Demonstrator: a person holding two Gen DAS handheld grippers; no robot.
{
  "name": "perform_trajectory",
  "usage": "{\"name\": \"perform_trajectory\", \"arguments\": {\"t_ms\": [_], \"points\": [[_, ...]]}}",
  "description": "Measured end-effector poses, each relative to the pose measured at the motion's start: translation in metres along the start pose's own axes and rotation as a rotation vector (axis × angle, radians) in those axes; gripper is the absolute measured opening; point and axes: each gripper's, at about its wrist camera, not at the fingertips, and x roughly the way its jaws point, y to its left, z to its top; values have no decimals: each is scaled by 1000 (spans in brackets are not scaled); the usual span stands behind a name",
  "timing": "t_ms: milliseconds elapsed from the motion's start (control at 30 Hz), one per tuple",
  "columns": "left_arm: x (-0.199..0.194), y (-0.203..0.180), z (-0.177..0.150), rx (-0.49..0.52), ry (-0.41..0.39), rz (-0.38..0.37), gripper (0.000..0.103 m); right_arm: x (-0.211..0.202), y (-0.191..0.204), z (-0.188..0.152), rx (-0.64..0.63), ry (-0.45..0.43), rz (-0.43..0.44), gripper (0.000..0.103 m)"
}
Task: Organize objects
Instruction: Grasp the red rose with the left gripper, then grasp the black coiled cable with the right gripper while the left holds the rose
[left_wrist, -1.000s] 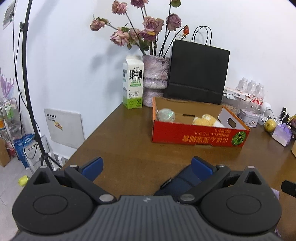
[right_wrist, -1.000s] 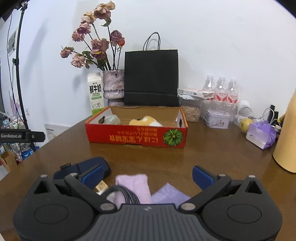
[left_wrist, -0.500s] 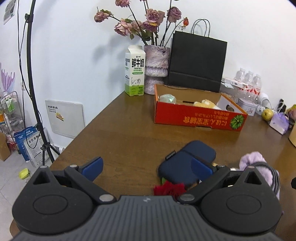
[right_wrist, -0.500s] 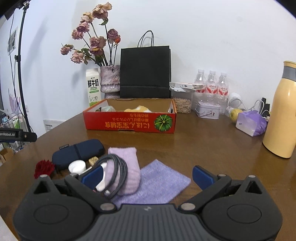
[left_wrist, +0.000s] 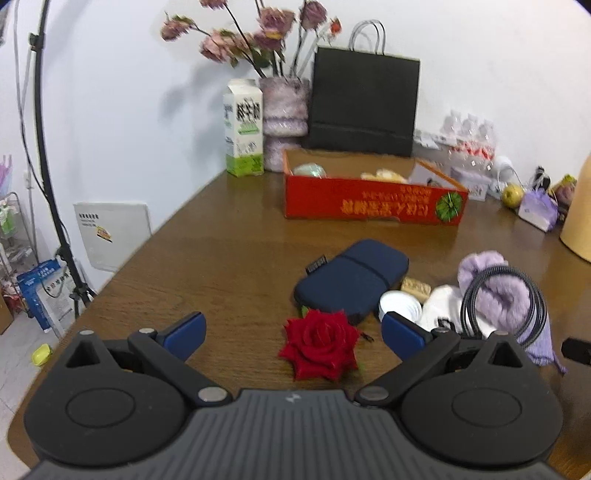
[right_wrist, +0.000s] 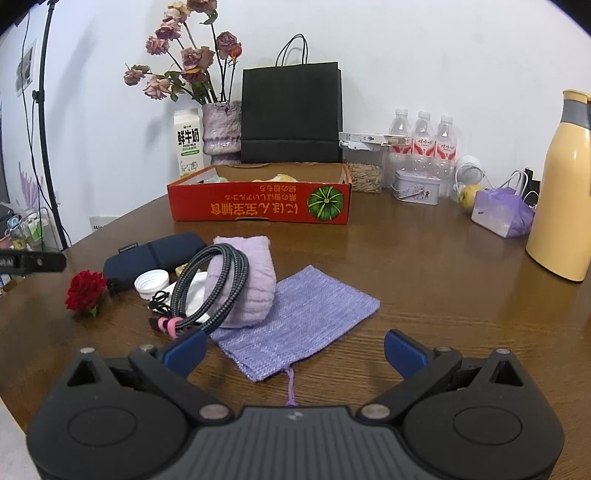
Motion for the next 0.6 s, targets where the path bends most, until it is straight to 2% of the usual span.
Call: {"name": "perform_trajectory", "arguments": {"t_ms": [133, 300, 333, 367, 400, 500, 600], "points": [[19, 0, -8, -6, 44, -16, 103, 4, 5, -2, -5, 0, 14, 103], [42, -2, -14, -8, 72, 12, 101, 10, 11, -4, -9, -3, 24, 103], [44, -3, -14, -10, 66, 13, 97, 10, 13, -4, -11, -6, 26, 103], [46, -3, -15, -10, 63, 11, 79, 11, 15, -4, -14, -11, 27, 103], [47, -4, -16, -8, 66, 8, 55, 10, 17, -4, -18, -17, 26, 103], [45, -7, -18, 6, 35, 21, 46, 11, 25, -2, -36, -29, 36, 103], [38, -5, -20, 16, -7, 8, 44, 13, 34, 1, -61, -43, 26, 103]]}}
